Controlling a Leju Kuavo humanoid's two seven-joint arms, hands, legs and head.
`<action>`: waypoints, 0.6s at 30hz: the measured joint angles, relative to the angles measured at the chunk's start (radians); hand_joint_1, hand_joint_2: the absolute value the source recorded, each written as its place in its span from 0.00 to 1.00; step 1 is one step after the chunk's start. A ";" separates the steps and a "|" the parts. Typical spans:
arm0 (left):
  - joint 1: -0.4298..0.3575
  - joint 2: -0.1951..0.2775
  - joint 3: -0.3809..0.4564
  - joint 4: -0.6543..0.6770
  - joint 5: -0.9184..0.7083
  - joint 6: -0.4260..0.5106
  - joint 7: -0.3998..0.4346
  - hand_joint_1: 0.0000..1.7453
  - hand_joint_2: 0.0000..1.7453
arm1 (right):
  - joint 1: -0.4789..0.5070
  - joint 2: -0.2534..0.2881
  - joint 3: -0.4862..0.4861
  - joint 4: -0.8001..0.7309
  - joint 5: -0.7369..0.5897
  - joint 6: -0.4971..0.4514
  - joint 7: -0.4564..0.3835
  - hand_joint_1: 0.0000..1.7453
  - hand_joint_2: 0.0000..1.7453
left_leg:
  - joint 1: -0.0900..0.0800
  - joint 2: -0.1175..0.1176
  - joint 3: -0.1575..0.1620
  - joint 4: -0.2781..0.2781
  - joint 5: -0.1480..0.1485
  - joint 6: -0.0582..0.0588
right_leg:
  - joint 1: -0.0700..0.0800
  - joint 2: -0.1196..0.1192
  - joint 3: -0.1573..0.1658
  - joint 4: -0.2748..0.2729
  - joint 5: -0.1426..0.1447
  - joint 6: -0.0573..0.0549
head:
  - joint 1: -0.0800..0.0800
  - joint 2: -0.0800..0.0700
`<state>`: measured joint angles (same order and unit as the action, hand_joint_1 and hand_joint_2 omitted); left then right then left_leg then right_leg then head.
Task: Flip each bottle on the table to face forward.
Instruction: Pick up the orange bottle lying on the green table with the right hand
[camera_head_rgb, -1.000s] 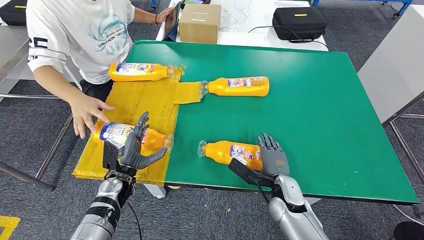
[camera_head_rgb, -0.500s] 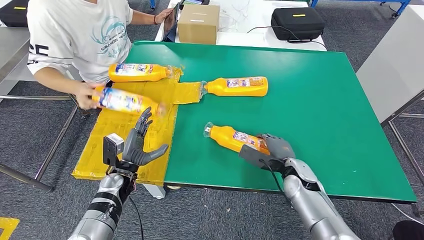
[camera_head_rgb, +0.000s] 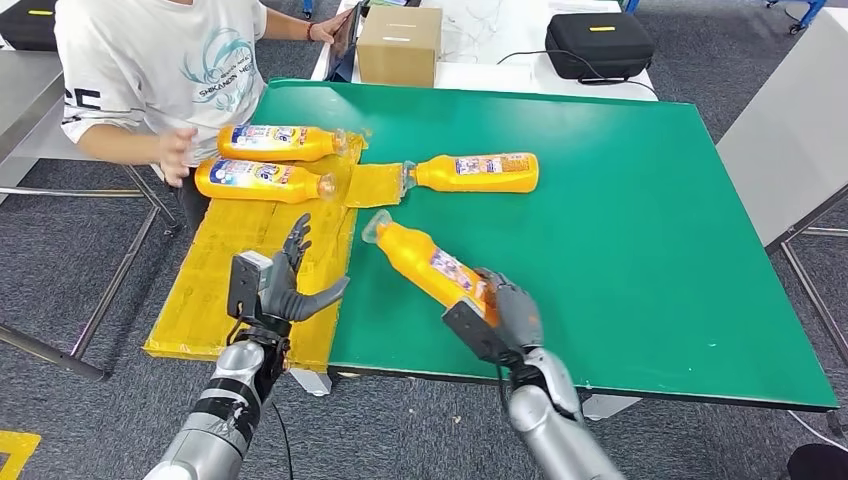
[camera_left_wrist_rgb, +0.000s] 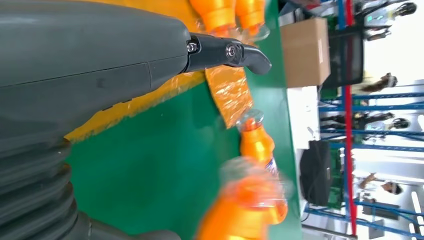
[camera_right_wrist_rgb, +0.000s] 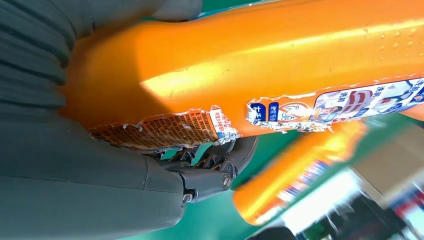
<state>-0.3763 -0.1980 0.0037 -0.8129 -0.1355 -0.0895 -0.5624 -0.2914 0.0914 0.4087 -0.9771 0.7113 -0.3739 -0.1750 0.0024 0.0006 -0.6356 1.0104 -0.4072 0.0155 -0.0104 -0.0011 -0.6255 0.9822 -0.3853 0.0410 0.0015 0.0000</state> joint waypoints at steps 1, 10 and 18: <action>0.000 -0.004 -0.006 0.000 0.004 0.007 0.008 0.00 1.00 | 0.008 0.019 0.001 -0.012 -0.007 -0.017 -0.006 1.00 1.00 | 0.000 0.000 0.000 0.000 0.000 0.000 | 0.000 0.000 0.000 0.000 0.000 0.000 | 0.000 0.000; -0.014 -0.018 -0.080 -0.002 0.017 0.053 0.031 0.00 1.00 | 0.007 0.104 0.014 -0.027 -0.104 -0.035 -0.076 1.00 1.00 | -0.001 0.000 -0.002 0.000 0.000 0.000 | -0.001 0.000 -0.001 0.000 0.000 0.000 | 0.000 0.000; -0.017 -0.022 -0.131 -0.024 0.192 -0.158 0.081 0.00 1.00 | -0.066 0.146 0.043 0.065 -0.126 -0.032 -0.115 1.00 1.00 | -0.001 0.000 -0.001 0.000 0.000 0.000 | -0.001 0.000 -0.001 0.000 0.000 0.000 | 0.000 0.000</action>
<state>-0.3934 -0.2205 -0.1278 -0.8370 0.0562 -0.2473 -0.4815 -0.3570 0.2373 0.4514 -0.9116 0.5849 -0.4058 -0.2896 0.0017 0.0003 -0.6370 1.0104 -0.4071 0.0156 -0.0110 -0.0012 -0.6263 0.9822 -0.3851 0.0413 0.0017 0.0000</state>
